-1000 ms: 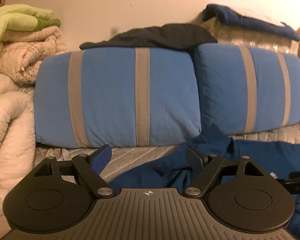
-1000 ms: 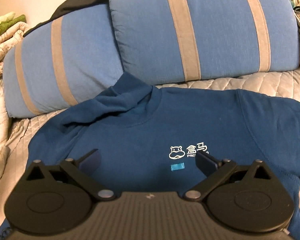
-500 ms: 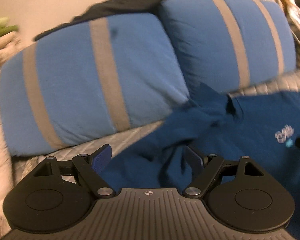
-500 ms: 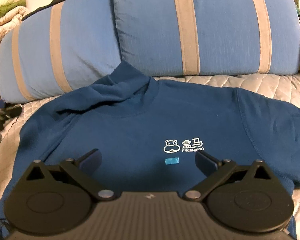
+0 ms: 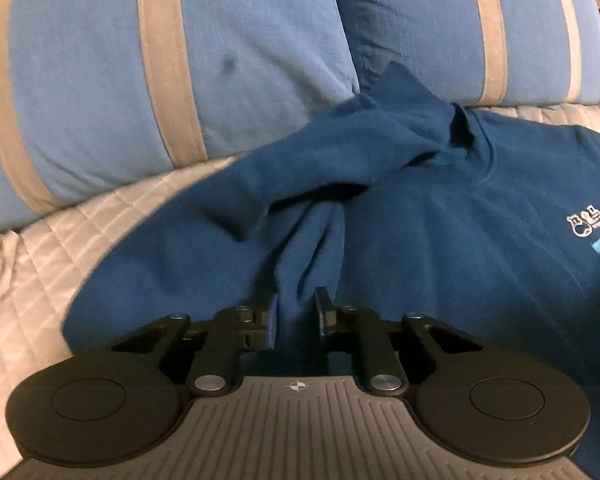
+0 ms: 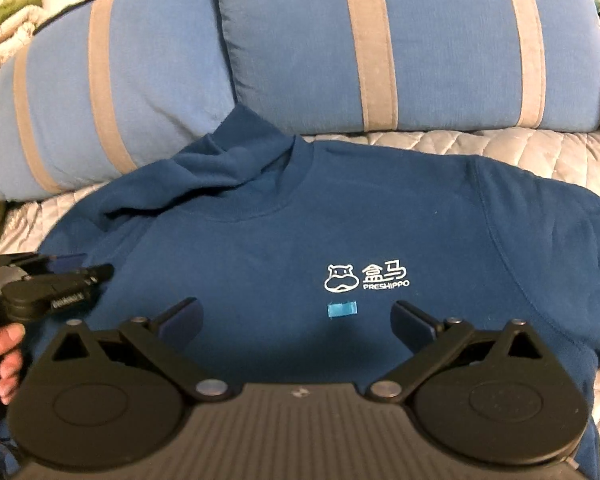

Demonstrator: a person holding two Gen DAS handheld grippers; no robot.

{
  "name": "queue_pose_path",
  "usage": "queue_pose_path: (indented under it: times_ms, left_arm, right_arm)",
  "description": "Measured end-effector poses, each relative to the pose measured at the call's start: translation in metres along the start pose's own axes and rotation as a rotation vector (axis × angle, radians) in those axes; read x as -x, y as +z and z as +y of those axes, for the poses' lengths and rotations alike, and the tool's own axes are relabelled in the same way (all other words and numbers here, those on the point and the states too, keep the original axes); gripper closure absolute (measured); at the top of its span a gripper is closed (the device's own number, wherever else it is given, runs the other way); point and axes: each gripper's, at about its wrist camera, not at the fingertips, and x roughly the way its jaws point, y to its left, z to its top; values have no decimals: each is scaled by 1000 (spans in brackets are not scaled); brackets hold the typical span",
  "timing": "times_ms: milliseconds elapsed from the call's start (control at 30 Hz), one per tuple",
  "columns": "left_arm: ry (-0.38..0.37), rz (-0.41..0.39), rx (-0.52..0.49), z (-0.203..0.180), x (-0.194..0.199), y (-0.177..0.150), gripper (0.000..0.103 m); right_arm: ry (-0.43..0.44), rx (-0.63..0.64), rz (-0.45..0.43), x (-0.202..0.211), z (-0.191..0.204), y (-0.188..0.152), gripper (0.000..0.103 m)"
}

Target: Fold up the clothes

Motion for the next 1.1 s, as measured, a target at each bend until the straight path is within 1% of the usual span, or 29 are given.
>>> queue_pose_path:
  times_ms: [67,167,300,433,467,533,633,667,700,733,767,800,833,867,900,933,1000,1067,1100]
  left_arm:
    - [38,-36,-30,-1,12,4,92]
    - [66,-88,-21,6,37,10,92]
    - [104,-149,-45,15,73,8,92]
    - [118,-166,-36,30,100,-4,92]
    - [129,-165,-42,33,106,-9,92]
    - [173,-150,-69,38,113,-24,92]
    - [306,-85,-129,42,111,-47,92]
    - [345,-52,-129,45,106,-53,92]
    - [354,-26,-117,49,104,-59,89]
    - [359,-2,-104,54,102,-63,88]
    - [346,11,-90,57,102,-67,86]
    - [335,20,-77,59,103,-69,79]
    - [339,9,-73,59,105,-71,71]
    - [337,-12,-76,56,109,-71,66]
    - [317,-42,-88,52,113,-70,57]
    - [297,-71,-99,47,116,-70,51]
    - [249,-117,-139,36,120,-66,47]
    - [200,-153,-191,23,120,-60,47]
    - [195,-162,-229,14,116,-57,47]
  right_arm:
    - [10,2,8,-2,1,0,0]
    - [22,7,19,-4,2,0,0]
    - [20,6,19,-3,2,-1,0]
    - [18,7,19,-3,2,-1,0]
    - [21,8,21,-3,2,-1,0]
    - [30,5,22,-2,1,-1,0]
    - [32,-1,23,-2,-1,-1,0]
    - [32,-2,23,-2,-1,-1,0]
    - [32,-4,22,-2,-1,-1,0]
    - [34,-4,20,-1,-1,-1,0]
    - [37,-3,18,-1,0,-1,0]
    - [39,-1,15,0,0,-1,0]
    - [40,2,14,0,1,-1,0]
    - [41,5,15,0,1,-1,0]
    - [42,7,16,0,1,-1,0]
    - [43,8,17,0,1,-1,0]
    - [45,7,18,-1,1,-1,0]
    - [48,6,19,-1,2,-1,0]
    - [48,5,20,-1,2,-1,0]
